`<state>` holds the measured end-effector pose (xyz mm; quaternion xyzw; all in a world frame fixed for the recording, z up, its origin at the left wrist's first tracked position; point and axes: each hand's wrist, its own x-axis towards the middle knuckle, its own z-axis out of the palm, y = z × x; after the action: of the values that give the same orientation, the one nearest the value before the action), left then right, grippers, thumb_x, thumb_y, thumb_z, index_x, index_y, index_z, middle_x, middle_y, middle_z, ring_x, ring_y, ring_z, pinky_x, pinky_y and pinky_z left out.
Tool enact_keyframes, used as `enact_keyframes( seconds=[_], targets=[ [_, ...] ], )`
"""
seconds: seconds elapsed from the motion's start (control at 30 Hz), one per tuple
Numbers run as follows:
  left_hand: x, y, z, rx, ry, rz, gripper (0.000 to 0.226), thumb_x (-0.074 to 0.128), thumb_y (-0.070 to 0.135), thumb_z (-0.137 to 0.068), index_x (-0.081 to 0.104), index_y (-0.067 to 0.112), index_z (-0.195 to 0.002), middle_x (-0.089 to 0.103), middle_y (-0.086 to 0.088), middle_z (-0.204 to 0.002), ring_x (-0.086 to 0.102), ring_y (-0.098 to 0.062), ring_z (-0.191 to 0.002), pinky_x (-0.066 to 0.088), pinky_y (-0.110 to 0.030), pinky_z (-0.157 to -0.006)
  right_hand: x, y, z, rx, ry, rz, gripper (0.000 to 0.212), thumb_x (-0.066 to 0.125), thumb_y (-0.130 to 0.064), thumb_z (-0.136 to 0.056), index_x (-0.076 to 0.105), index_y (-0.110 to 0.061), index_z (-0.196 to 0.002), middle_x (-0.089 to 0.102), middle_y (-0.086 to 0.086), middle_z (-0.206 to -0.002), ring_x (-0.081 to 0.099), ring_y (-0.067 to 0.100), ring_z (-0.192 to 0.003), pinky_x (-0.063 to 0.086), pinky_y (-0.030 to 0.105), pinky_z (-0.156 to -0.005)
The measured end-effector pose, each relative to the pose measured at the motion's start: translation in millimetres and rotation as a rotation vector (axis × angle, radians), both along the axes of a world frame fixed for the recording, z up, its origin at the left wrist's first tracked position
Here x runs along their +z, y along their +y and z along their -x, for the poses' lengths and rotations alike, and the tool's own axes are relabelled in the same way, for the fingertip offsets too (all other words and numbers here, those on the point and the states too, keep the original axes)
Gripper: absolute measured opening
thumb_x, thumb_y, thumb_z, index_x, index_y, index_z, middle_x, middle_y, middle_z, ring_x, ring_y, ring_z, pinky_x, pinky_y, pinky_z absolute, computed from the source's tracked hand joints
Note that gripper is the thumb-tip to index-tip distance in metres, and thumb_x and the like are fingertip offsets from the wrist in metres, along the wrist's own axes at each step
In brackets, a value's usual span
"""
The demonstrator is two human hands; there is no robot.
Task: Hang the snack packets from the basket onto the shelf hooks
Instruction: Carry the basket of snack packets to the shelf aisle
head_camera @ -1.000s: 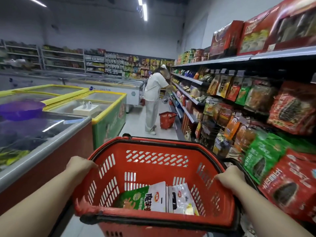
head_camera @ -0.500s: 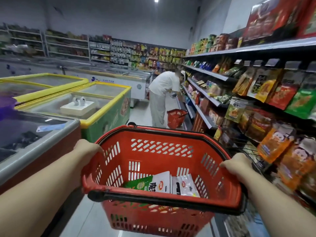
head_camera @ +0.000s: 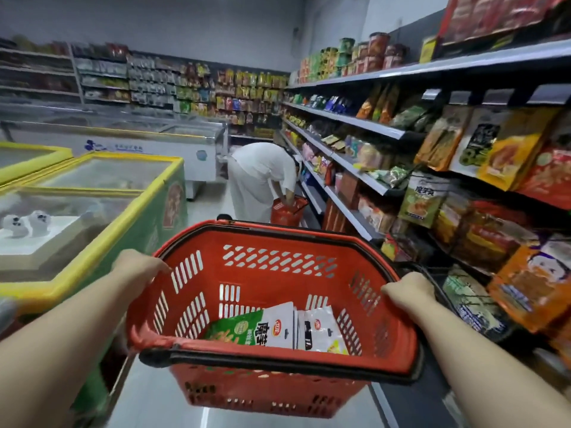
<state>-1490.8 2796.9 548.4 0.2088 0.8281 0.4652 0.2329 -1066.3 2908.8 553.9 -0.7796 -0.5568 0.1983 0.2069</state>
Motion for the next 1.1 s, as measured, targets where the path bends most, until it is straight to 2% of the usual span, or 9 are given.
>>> enact_keyframes(
  seconds=[0.13,0.23,0.33,0.43,0.5,0.63,0.77,0.97,1.1],
  targets=[
    [-0.2,114.8,44.6,-0.123,0.012,0.008,0.032,0.085,0.002,-0.061,0.062,-0.011,-0.077,0.059,-0.021,-0.066,0.053,-0.026,-0.053,0.048,-0.035,-0.058,-9.9,55.8,39.0,-0.12,0.023,0.033,0.033,0.073,-0.027,-0.072,0.067,-0.001,-0.091,0.068,0.02,-0.106,0.065,0.033,-0.096,0.043,0.026,-0.068],
    [12.7,205.2,66.8,-0.24,0.011,-0.001,0.032,0.084,-0.004,-0.062,0.051,-0.005,-0.059,0.054,-0.016,-0.06,0.052,-0.028,-0.056,0.048,-0.038,-0.06,-11.0,90.1,60.8,-0.24,0.042,0.051,0.021,0.07,-0.024,-0.073,0.06,-0.005,-0.074,0.069,0.018,-0.099,0.062,0.032,-0.079,0.042,0.025,-0.064],
    [24.5,288.8,78.5,-0.388,0.025,0.008,0.032,0.081,-0.004,-0.065,0.051,-0.003,-0.057,0.052,-0.014,-0.059,0.05,-0.027,-0.056,0.046,-0.038,-0.064,-9.3,119.2,73.2,-0.359,0.037,0.069,0.021,0.07,-0.024,-0.072,0.065,-0.006,-0.081,0.069,0.018,-0.1,0.066,0.032,-0.091,0.047,0.028,-0.071],
    [27.4,362.7,80.5,-0.518,0.028,0.005,0.02,0.078,-0.007,-0.066,0.06,-0.01,-0.075,0.056,-0.017,-0.066,0.048,-0.026,-0.051,0.046,-0.036,-0.057,-6.6,144.4,77.2,-0.436,0.035,0.125,0.024,0.071,-0.03,-0.071,0.059,-0.009,-0.07,0.064,0.011,-0.082,0.064,0.029,-0.081,0.045,0.025,-0.065],
    [23.7,407.3,74.4,-0.578,0.037,-0.007,0.031,0.08,-0.006,-0.062,0.062,-0.014,-0.087,0.062,-0.024,-0.076,0.055,-0.031,-0.055,0.051,-0.041,-0.055,-11.5,160.9,74.0,-0.475,0.038,0.147,0.027,0.07,-0.033,-0.072,0.057,-0.011,-0.065,0.06,0.007,-0.071,0.057,0.026,-0.066,0.042,0.024,-0.06],
    [8.0,488.2,50.4,-0.65,0.062,-0.034,0.028,0.082,-0.001,-0.057,0.066,-0.011,-0.077,0.065,-0.023,-0.068,0.064,-0.032,-0.061,0.058,-0.047,-0.067,-32.2,200.1,59.0,-0.538,0.0,0.136,0.037,0.07,-0.042,-0.069,0.063,-0.011,-0.087,0.069,0.014,-0.103,0.065,0.031,-0.091,0.05,0.027,-0.072],
    [-7.3,548.8,26.2,-0.706,0.07,-0.015,0.021,0.082,0.001,-0.058,0.063,-0.004,-0.068,0.063,-0.018,-0.062,0.063,-0.03,-0.058,0.057,-0.041,-0.064,-40.5,245.4,41.3,-0.598,0.018,0.124,0.049,0.072,-0.044,-0.069,0.066,-0.006,-0.1,0.069,0.016,-0.105,0.065,0.032,-0.094,0.046,0.025,-0.068],
    [-27.6,637.9,-9.4,-0.835,0.097,0.041,0.022,0.084,0.003,-0.059,0.064,-0.001,-0.068,0.065,-0.021,-0.067,0.066,-0.034,-0.063,0.058,-0.045,-0.069,-58.8,289.0,27.7,-0.698,0.024,0.135,0.041,0.07,-0.042,-0.075,0.068,-0.005,-0.094,0.067,0.015,-0.092,0.063,0.031,-0.082,0.047,0.027,-0.067],
    [-47.2,696.1,-44.7,-0.958,0.13,0.091,0.037,0.087,0.008,-0.058,0.067,-0.008,-0.085,0.068,-0.026,-0.08,0.068,-0.038,-0.071,0.058,-0.046,-0.07,-84.3,294.7,32.8,-0.822,0.069,0.215,0.039,0.068,-0.045,-0.074,0.062,-0.007,-0.072,0.067,0.013,-0.085,0.06,0.028,-0.07,0.042,0.026,-0.058]
  ],
)
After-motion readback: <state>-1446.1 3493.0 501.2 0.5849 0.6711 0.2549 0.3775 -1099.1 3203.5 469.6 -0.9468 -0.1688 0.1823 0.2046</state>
